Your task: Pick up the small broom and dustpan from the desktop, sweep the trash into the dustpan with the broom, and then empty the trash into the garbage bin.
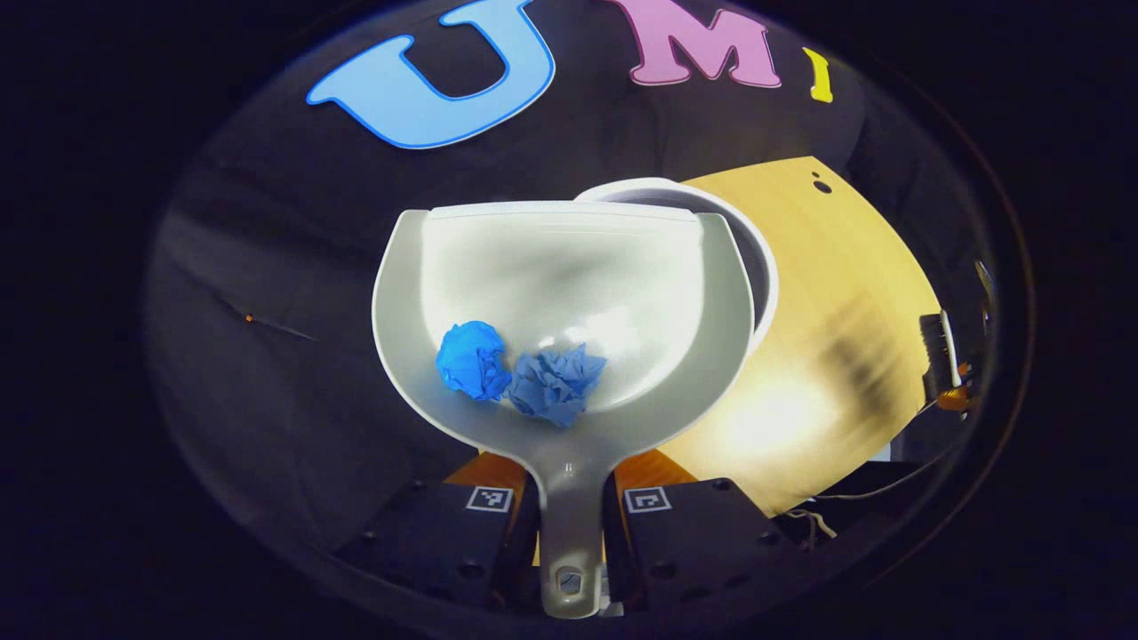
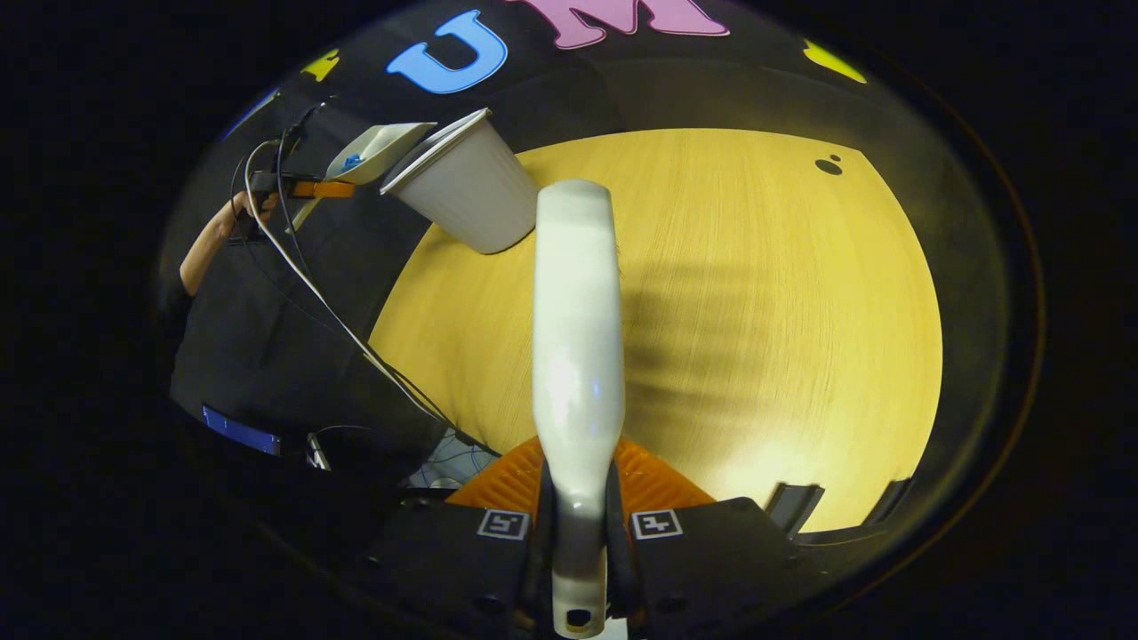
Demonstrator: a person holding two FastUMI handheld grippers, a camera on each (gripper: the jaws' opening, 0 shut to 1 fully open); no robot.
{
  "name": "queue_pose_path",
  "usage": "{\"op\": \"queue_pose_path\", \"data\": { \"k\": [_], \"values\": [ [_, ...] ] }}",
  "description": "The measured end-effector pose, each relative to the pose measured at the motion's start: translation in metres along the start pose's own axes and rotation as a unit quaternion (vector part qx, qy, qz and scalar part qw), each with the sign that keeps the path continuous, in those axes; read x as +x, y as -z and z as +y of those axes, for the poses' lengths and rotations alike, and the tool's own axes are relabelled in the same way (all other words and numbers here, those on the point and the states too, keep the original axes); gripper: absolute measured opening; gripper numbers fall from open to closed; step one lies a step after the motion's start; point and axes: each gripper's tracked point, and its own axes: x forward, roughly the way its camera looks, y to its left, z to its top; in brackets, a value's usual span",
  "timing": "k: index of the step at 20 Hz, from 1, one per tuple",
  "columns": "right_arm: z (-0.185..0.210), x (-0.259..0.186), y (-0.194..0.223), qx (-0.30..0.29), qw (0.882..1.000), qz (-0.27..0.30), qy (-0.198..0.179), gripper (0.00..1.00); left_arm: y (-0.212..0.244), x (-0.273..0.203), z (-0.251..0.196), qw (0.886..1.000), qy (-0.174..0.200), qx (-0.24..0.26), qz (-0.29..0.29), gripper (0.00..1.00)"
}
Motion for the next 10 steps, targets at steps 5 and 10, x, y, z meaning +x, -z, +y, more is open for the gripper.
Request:
{"op": "queue_pose_path", "data": {
  "k": [5, 10],
  "values": [
    [0.005, 0.02, 0.026, 0.073, 0.997, -0.022, -0.005, 0.28, -0.01, -0.007, 0.009, 0.996, -0.05, 0.065, 0.026, 0.29],
    [0.013, 0.023, 0.041, 0.083, 0.996, -0.023, -0.006, 0.28, -0.011, -0.01, 0.02, 0.979, -0.118, 0.159, 0.05, 0.31]
  ]
}}
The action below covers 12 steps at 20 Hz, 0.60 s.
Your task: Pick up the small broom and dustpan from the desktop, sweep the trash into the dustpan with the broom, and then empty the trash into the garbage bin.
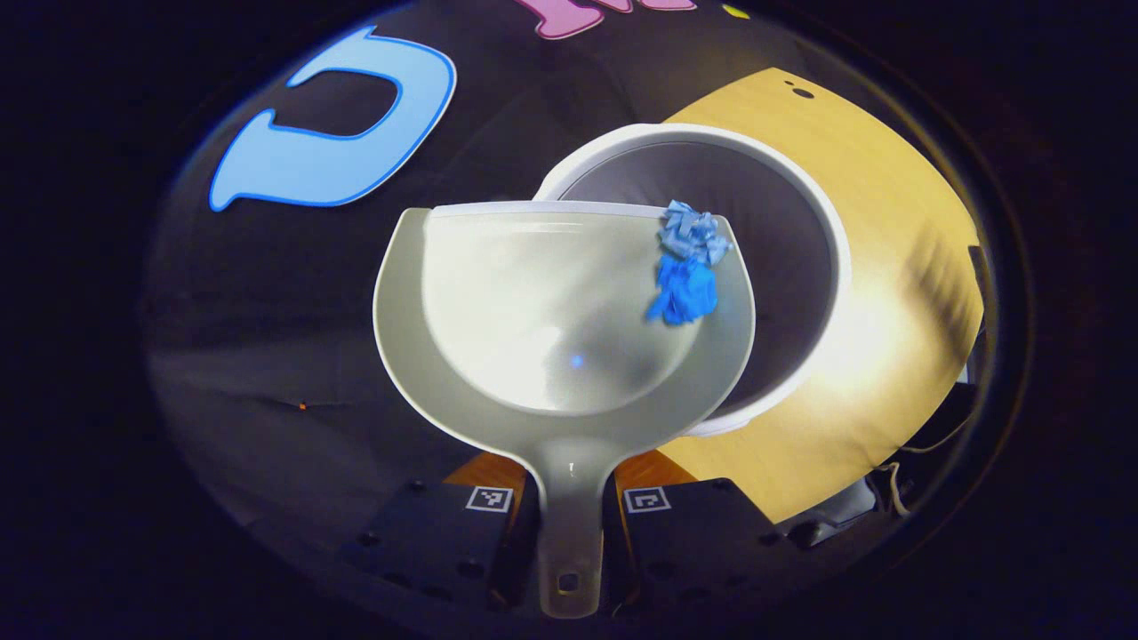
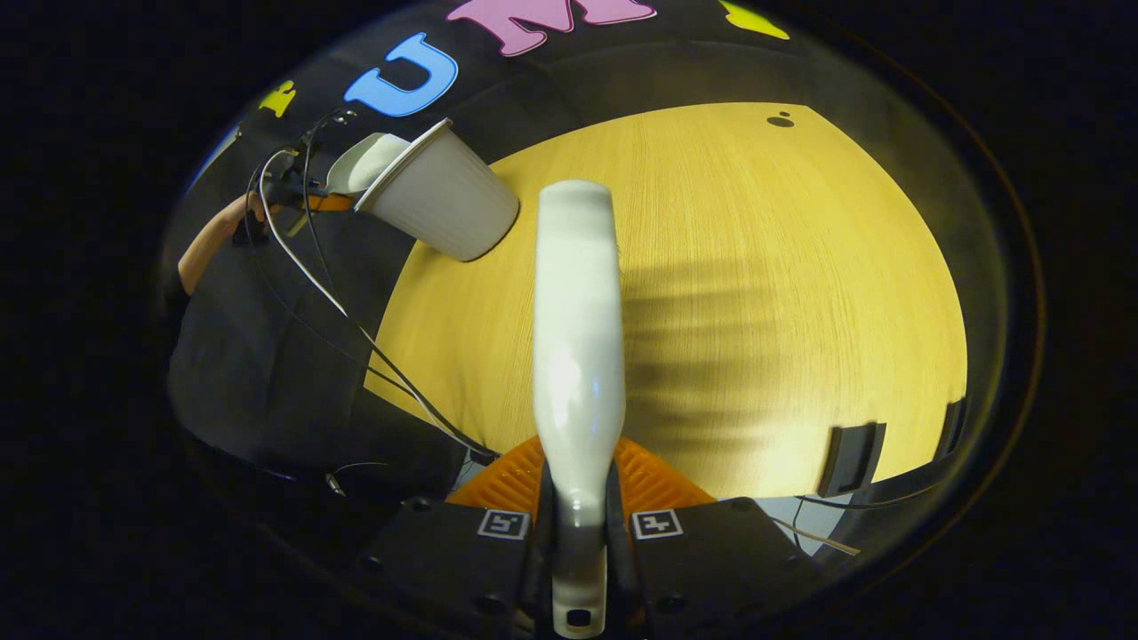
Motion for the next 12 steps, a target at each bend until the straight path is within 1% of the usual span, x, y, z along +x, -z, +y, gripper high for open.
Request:
{"op": "queue_pose_path", "data": {
  "k": [1, 2, 4, 5, 6, 7, 8, 9, 11, 12],
  "values": [
    [0.002, 0.0, 0.003, 0.001, 1.0, 0.0, -0.001, 0.28, -0.001, -0.002, 0.002, 1.0, -0.017, 0.021, 0.005, 0.29],
    [0.003, 0.0, 0.003, 0.002, 1.0, 0.0, -0.003, 0.28, -0.002, -0.003, 0.004, 0.999, -0.032, 0.037, 0.007, 0.3],
    [0.006, 0.002, 0.003, 0.002, 1.0, -0.002, -0.003, 0.28, -0.002, -0.004, 0.006, 0.997, -0.05, 0.061, 0.011, 0.3],
    [0.009, 0.003, 0.001, 0.001, 1.0, -0.004, -0.003, 0.28, -0.001, -0.004, 0.007, 0.996, -0.058, 0.071, 0.015, 0.28],
    [0.012, 0.004, -0.001, 0.0, 1.0, -0.004, -0.007, 0.36, 0.0, -0.005, 0.009, 0.994, -0.07, 0.08, 0.016, 0.29],
    [0.016, 0.004, -0.004, -0.002, 1.0, -0.006, -0.011, 0.28, 0.0, -0.004, 0.01, 0.993, -0.08, 0.087, 0.013, 0.29],
    [0.019, 0.005, -0.007, -0.005, 1.0, -0.008, -0.014, 0.28, 0.001, -0.003, 0.009, 0.993, -0.084, 0.082, 0.007, 0.29],
    [0.021, 0.005, -0.008, -0.009, 1.0, -0.007, -0.018, 0.28, 0.001, -0.002, 0.007, 0.995, -0.076, 0.063, -0.001, 0.29],
    [0.025, 0.006, -0.011, -0.015, 1.0, -0.003, -0.021, 0.28, -0.003, -0.003, 0.003, 0.998, -0.052, 0.008, -0.029, 0.29],
    [0.026, 0.006, -0.013, -0.016, 1.0, 0.001, -0.021, 0.28, -0.008, -0.005, 0.005, 0.997, -0.054, -0.015, -0.049, 0.29]
  ]
}}
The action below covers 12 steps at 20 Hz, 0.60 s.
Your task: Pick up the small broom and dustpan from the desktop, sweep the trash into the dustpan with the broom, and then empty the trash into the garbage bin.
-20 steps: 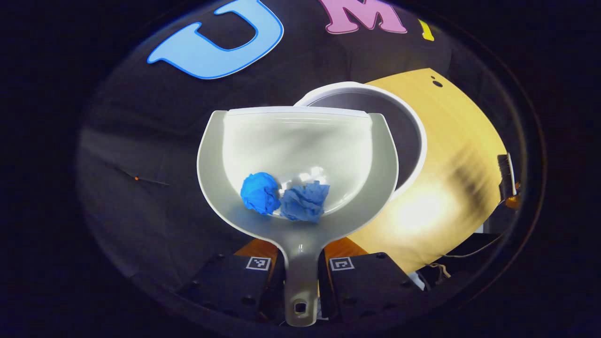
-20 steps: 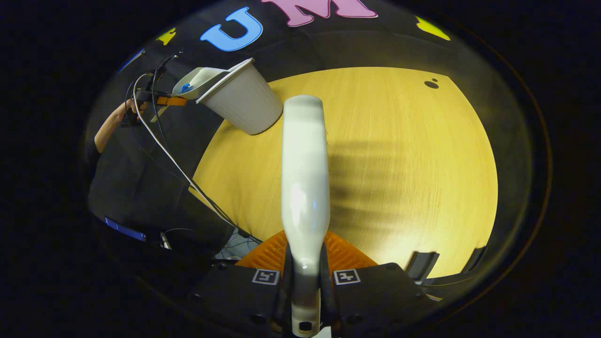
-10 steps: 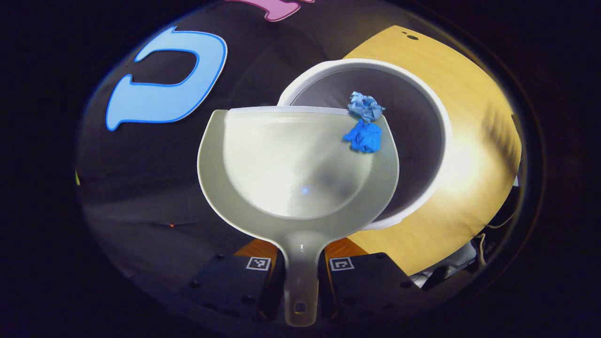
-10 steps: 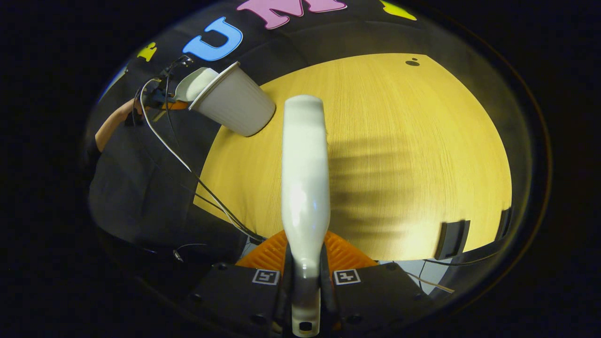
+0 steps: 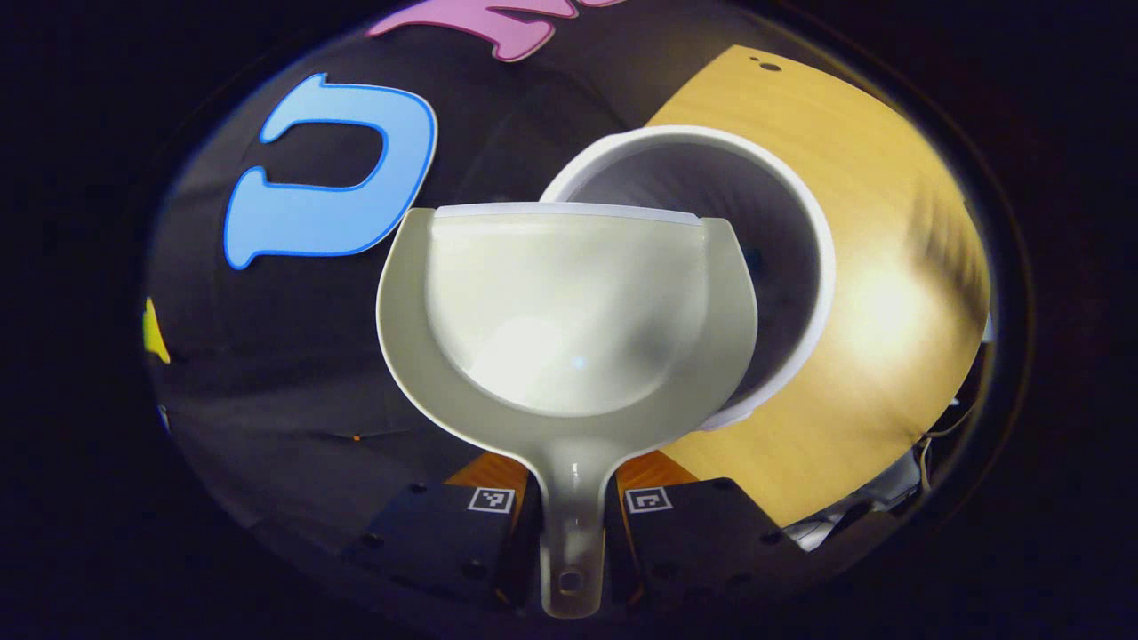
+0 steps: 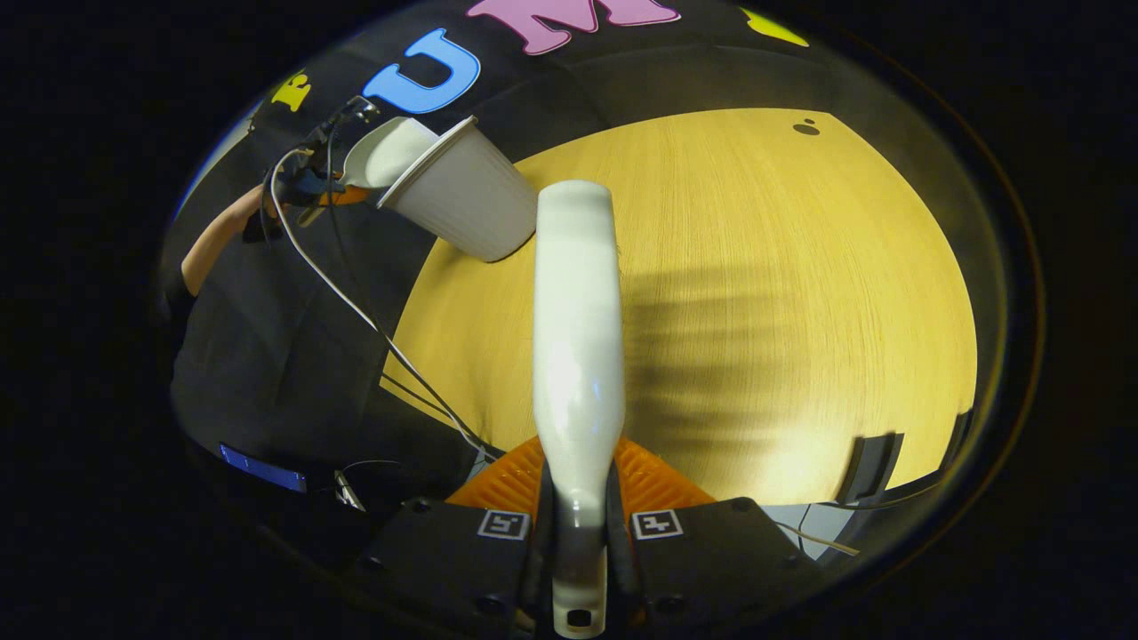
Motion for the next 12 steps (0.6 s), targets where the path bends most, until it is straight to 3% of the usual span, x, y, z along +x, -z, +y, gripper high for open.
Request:
{"op": "queue_pose_path", "data": {
  "k": [3, 5, 9, 12],
  "values": [
    [0.004, 0.002, -0.012, -0.003, 1.0, -0.003, 0.0, 0.28, -0.013, 0.001, -0.007, 0.996, -0.016, -0.06, -0.061, 0.29],
    [0.009, 0.001, -0.025, -0.005, 1.0, -0.008, -0.004, 0.28, -0.022, -0.002, -0.009, 0.99, -0.001, -0.096, -0.1, 0.29],
    [0.017, 0.004, -0.044, -0.015, 1.0, -0.011, -0.007, 0.28, -0.032, 0.002, -0.026, 0.976, 0.066, -0.124, -0.164, 0.29],
    [0.015, 0.005, -0.052, -0.022, 1.0, -0.007, -0.001, 0.28, -0.041, -0.001, -0.052, 0.96, 0.134, -0.15, -0.196, 0.29]
  ]
}}
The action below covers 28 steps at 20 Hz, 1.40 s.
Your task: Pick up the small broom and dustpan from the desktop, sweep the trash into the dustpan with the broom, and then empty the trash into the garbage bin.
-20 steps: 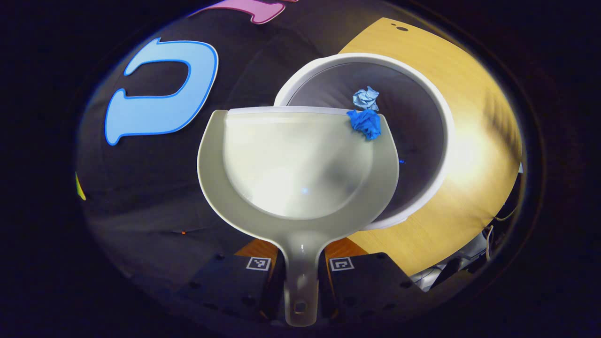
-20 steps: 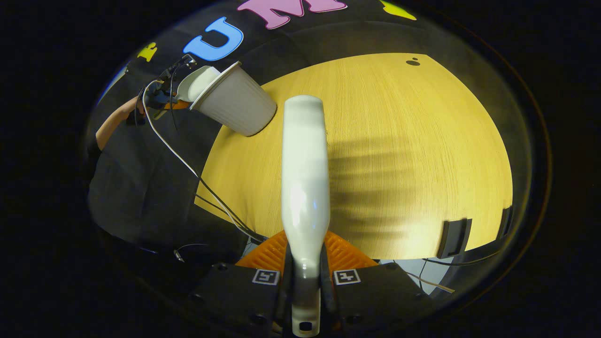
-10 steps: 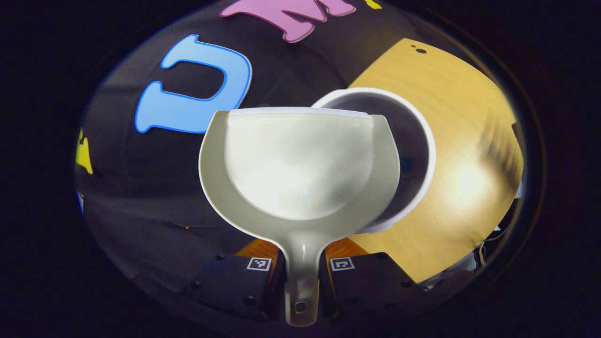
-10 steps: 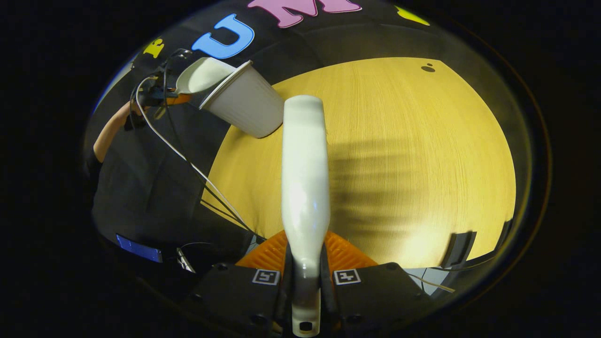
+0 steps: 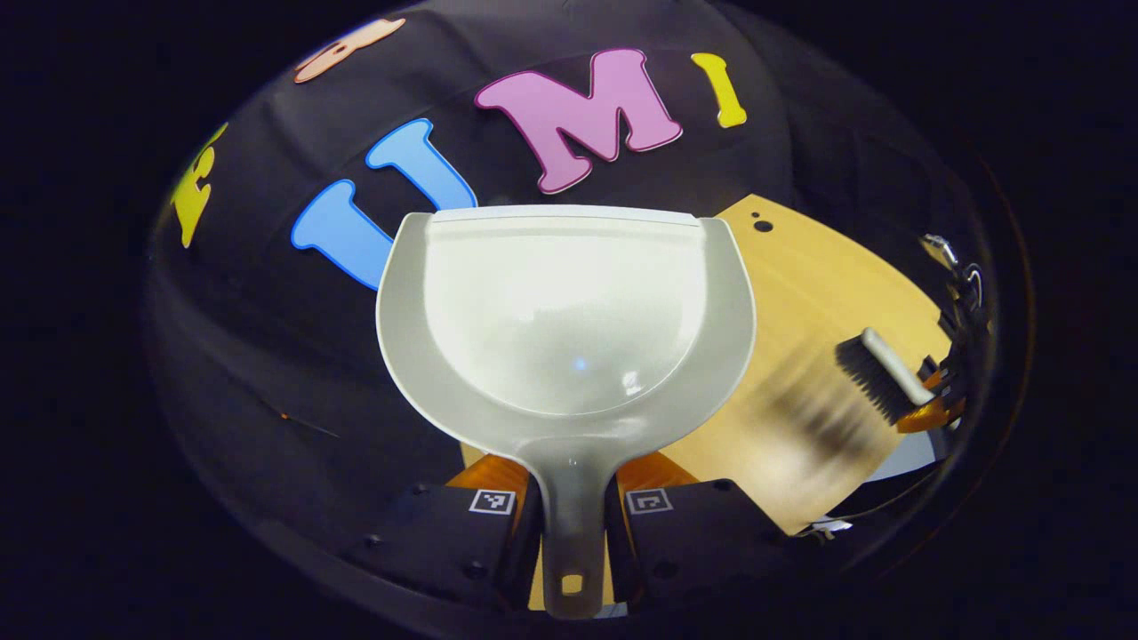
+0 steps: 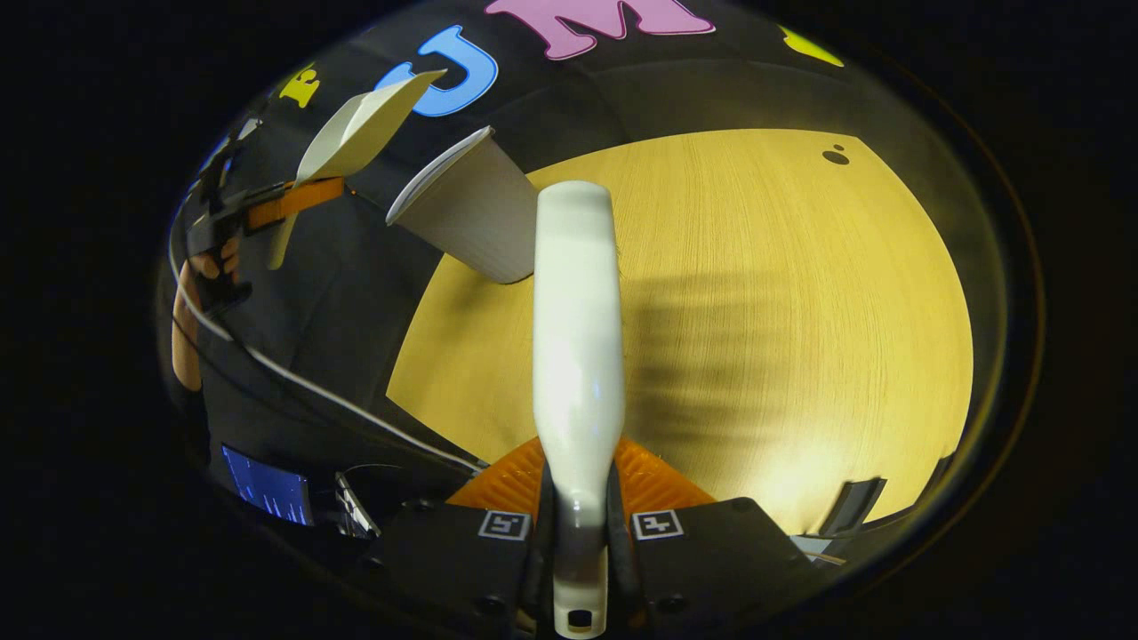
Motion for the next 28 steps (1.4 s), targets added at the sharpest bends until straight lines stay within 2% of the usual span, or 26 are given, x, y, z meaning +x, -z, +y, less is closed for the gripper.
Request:
{"op": "queue_pose_path", "data": {
  "k": [3, 6, 10, 13, 17, 20, 21, 22, 23, 24, 27, 28],
  "values": [
    [-0.018, 0.003, 0.002, -0.001, 1.0, 0.003, 0.024, 0.28, -0.004, 0.009, -0.032, 0.997, 0.066, -0.027, -0.004, 0.29],
    [-0.032, 0.006, 0.014, 0.003, 0.999, 0.015, 0.041, 0.28, -0.001, 0.01, -0.029, 0.995, 0.089, -0.035, 0.003, 0.29],
    [-0.05, 0.012, 0.032, 0.023, 0.998, 0.022, 0.054, 0.28, 0.006, 0.009, -0.04, 0.986, 0.135, -0.086, 0.035, 0.29],
    [-0.066, 0.021, 0.045, 0.023, 0.996, 0.037, 0.075, 0.28, 0.033, 0.018, -0.056, 0.98, 0.142, -0.121, 0.065, 0.29],
    [-0.07, 0.041, 0.053, 0.044, 0.995, 0.05, 0.078, 0.28, 0.076, 0.042, -0.102, 0.961, 0.164, -0.181, 0.127, 0.29],
    [-0.077, 0.06, 0.062, 0.046, 0.992, 0.07, 0.093, 0.28, 0.108, 0.07, -0.128, 0.95, 0.153, -0.211, 0.174, 0.29],
    [-0.076, 0.067, 0.065, 0.043, 0.991, 0.08, 0.094, 0.36, 0.118, 0.079, -0.133, 0.945, 0.15, -0.219, 0.19, 0.29],
    [-0.077, 0.073, 0.066, 0.039, 0.991, 0.084, 0.097, 0.36, 0.126, 0.088, -0.138, 0.942, 0.147, -0.225, 0.202, 0.3],
    [-0.079, 0.076, 0.067, 0.034, 0.99, 0.089, 0.102, 0.19, 0.134, 0.095, -0.141, 0.938, 0.146, -0.229, 0.213, 0.29],
    [-0.082, 0.08, 0.066, 0.032, 0.989, 0.092, 0.108, 0.28, 0.14, 0.1, -0.145, 0.937, 0.144, -0.231, 0.22, 0.29],
    [-0.089, 0.091, 0.066, 0.045, 0.984, 0.119, 0.125, 0.28, 0.15, 0.116, -0.148, 0.927, 0.138, -0.246, 0.248, 0.29],
    [-0.091, 0.093, 0.069, 0.044, 0.981, 0.139, 0.127, 0.36, 0.151, 0.12, -0.146, 0.922, 0.14, -0.252, 0.258, 0.3]
  ]
}}
